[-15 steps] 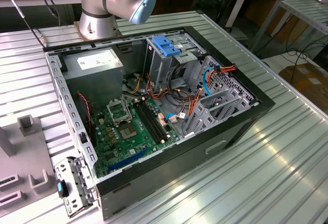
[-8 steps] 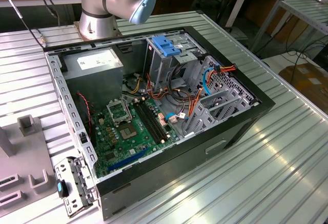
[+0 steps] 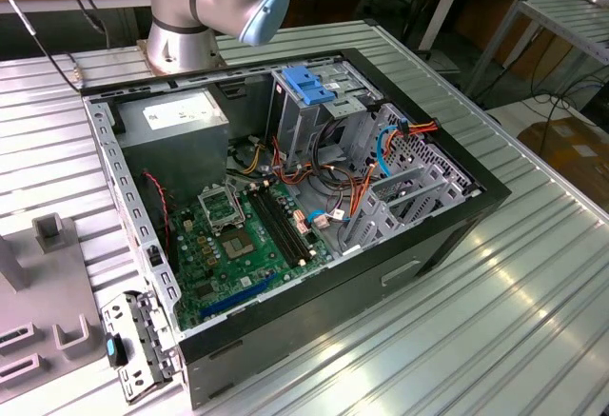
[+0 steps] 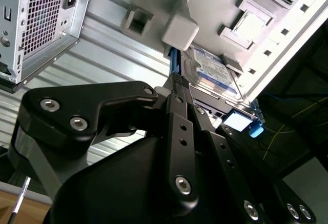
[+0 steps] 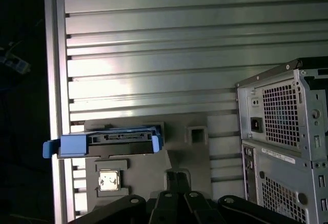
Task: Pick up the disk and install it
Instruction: 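Reach for the disk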
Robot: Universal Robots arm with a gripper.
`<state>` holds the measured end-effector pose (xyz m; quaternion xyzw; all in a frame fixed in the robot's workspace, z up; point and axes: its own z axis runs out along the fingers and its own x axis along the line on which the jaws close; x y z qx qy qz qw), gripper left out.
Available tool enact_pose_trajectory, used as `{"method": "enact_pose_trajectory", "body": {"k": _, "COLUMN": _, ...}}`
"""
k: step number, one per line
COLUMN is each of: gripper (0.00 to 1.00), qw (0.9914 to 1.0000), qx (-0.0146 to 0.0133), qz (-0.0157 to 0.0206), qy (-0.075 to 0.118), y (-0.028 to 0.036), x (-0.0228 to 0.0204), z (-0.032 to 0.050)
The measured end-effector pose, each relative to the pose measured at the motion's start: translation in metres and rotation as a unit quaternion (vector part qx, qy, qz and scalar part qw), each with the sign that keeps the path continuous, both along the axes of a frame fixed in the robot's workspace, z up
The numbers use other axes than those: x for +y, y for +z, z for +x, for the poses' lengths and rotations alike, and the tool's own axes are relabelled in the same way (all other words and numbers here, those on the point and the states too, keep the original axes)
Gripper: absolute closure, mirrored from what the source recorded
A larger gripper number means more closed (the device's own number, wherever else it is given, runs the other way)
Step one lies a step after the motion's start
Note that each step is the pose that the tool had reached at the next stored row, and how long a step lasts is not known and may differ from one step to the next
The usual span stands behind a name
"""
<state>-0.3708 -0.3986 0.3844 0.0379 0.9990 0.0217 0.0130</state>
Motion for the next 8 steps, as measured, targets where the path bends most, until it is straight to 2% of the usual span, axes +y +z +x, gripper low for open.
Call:
{"method": "enact_pose_trajectory", "body": {"k": 4, "gripper": 0.89, "qw": 1.0, "qx": 0.0, "qz": 0.0, "qy": 0.0, "y": -0.0003, "x": 0.0, "z": -0.0086}}
{"method": "enact_pose_trajectory", "body": {"k": 8, "gripper": 0.89, "qw": 1.0, "qx": 0.0, "qz": 0.0, "qy": 0.0, "y": -0.0006, "x": 0.0, "z": -0.0132}}
